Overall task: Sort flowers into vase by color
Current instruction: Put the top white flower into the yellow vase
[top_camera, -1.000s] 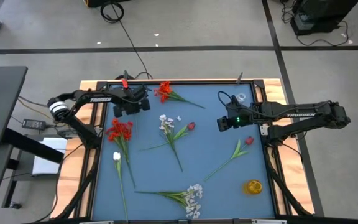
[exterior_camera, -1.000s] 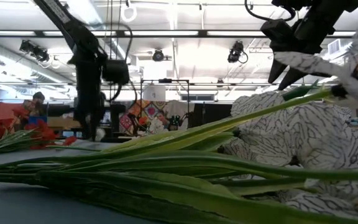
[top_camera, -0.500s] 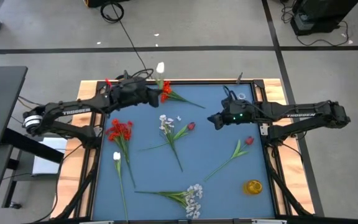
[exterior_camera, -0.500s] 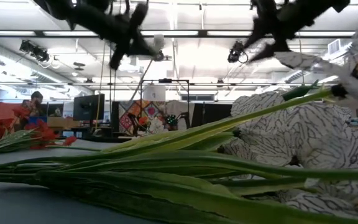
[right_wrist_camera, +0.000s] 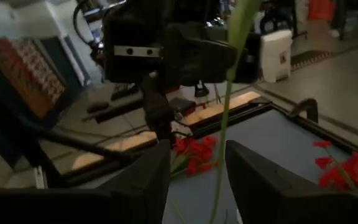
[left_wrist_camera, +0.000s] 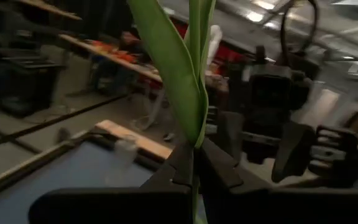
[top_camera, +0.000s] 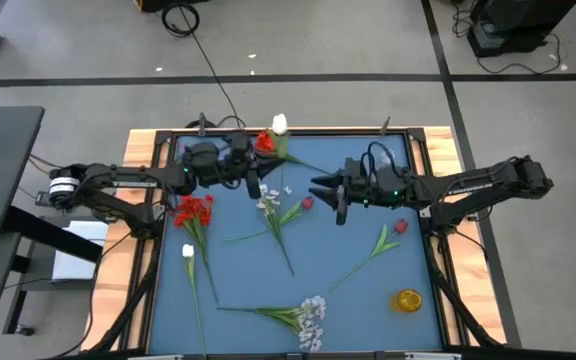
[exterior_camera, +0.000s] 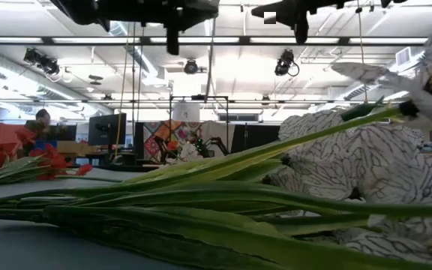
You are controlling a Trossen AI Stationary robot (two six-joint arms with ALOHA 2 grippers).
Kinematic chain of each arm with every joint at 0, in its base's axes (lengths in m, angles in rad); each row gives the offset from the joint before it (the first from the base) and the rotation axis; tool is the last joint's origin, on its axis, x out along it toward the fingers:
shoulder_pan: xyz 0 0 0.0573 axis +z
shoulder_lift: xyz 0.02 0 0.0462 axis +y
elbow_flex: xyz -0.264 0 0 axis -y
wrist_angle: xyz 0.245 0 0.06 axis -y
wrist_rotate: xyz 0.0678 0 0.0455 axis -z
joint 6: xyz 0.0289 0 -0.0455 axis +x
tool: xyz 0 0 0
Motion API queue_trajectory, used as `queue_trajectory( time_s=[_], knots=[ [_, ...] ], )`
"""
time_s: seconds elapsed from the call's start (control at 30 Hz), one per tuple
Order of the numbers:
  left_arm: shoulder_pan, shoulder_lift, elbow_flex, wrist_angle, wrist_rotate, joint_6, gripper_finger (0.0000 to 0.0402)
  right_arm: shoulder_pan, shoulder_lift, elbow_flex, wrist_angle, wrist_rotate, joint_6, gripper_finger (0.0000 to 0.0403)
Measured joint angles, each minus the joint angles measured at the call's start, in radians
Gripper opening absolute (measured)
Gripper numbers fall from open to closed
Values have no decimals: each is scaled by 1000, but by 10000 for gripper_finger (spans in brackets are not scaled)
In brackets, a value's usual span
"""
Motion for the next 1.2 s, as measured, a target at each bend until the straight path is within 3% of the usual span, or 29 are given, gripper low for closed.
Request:
queue_trajectory(
  time_s=[0.17, 0.4, 0.6, 0.8, 1.03, 1.2],
  knots=[
    [-56, 90, 1, 177, 61, 45, 14, 6, 38, 0, 72, 43, 4, 188],
    [-97, 153, 1, 222, 60, 61, 15, 5, 71, 16, 77, -41, 16, 185],
    [-103, 201, 1, 301, 60, 62, 16, 5, 138, 93, 24, -48, 18, 173],
    [-103, 202, 1, 313, 60, 65, 16, 5, 150, 135, -100, -50, 40, 123],
    [-102, 201, 1, 314, 58, 62, 16, -6, 102, 135, -163, -30, 41, 16],
    [-98, 199, 3, 320, 38, 57, 24, -27, 87, 135, -166, -31, 40, 6]
  ],
)
